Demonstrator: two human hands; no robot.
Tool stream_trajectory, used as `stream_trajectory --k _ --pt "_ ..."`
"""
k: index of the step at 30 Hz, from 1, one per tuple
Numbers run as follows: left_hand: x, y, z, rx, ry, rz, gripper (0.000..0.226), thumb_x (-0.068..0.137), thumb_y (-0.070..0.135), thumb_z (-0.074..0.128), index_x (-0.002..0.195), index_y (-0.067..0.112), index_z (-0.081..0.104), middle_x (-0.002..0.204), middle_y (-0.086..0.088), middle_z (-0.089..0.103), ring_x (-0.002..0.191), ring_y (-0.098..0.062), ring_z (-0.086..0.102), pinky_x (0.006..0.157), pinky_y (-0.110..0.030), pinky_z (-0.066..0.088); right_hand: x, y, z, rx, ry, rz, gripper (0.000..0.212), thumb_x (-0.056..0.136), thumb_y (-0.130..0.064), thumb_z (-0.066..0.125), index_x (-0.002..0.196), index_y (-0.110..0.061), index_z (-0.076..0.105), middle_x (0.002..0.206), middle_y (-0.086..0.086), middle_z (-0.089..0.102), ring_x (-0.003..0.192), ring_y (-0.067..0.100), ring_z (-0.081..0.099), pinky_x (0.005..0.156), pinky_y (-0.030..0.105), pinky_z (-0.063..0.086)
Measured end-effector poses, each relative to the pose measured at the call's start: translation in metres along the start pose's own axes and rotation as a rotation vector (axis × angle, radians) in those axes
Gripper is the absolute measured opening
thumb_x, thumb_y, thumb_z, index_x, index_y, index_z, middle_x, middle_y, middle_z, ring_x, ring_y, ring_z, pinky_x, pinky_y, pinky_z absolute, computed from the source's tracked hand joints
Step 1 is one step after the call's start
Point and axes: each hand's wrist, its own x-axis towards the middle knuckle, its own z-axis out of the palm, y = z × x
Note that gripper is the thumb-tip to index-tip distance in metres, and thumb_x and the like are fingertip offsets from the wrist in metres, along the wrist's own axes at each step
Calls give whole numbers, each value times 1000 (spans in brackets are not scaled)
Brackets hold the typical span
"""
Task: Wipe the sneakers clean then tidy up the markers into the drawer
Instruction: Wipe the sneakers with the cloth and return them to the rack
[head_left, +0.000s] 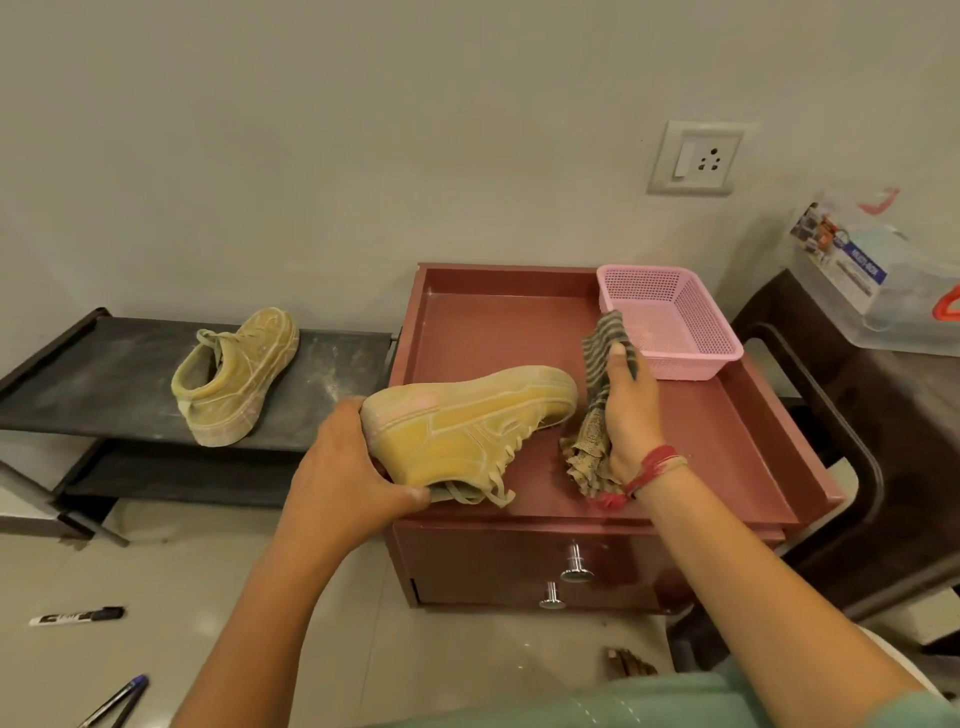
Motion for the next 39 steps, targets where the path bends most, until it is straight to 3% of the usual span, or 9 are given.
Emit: stream_trajectory --k 4,10,15,20,26,29,34,36,39 --pt "4 11 -5 -127 112 129 88 40 50 71 120 39 36 105 24 42 97 -1 47 73 -25 46 -42 -39 21 -6 -204 -336 27 99 -25 43 125 -24 51 113 -14 60 106 -7 55 97 18 43" --pt "1 38 -7 -203 100 368 117 49 42 76 148 25 16 140 17 32 126 12 31 93 -1 30 -96 -50 54 -358 -521 -687 43 94 -47 38 137 -41 38 151 -14 30 142 5 18 116 52 11" --pt "-4 31 -19 -174 62 370 133 51 16 84 147 44 -5 140 18 35 112 12 45 83 -20 46 -98 -30 63 -652 -593 -742 48 91 -57 31 138 -52 28 156 -17 12 145 8 -1 117 50 0" --pt "-4 21 -22 -194 65 341 133 44 40 85 145 48 -2 111 35 42 95 21 48 73 1 38 -82 -4 45 -687 -603 -673 48 88 -69 15 135 -61 8 153 -25 8 142 -3 -3 118 40 -2" --pt "1 27 -20 -207 118 289 133 37 56 80 144 46 3 106 30 42 92 7 49 79 -15 38 -40 31 4 -706 -456 -475 73 82 -75 13 147 -41 10 155 -23 3 142 -1 -10 116 33 -4" --pt "4 25 -17 -208 146 253 131 42 44 90 144 39 9 112 13 45 103 -8 48 84 -24 38 -19 50 -14 -620 -418 -247 81 80 -80 20 147 -33 19 155 -10 20 144 10 12 119 41 8" --pt "6 21 -16 -228 176 150 130 42 41 92 143 39 10 115 7 43 103 -11 46 83 -29 39 -2 36 -24 -386 -229 32 34 99 -37 37 123 -18 54 127 7 58 119 23 51 107 40 35" --pt "5 21 -17 -245 170 133 133 39 45 91 143 38 9 115 7 42 103 -12 46 83 -28 39 -5 9 -22 -123 6 2 36 100 -31 39 130 -15 50 125 4 56 112 16 50 105 36 37" --pt "2 24 -18 -233 146 181 140 30 57 87 144 39 8 118 8 40 109 -9 43 87 -29 39 -32 -32 3 -142 -130 -249 41 99 -35 40 139 -27 39 139 -3 44 129 13 39 109 30 28"
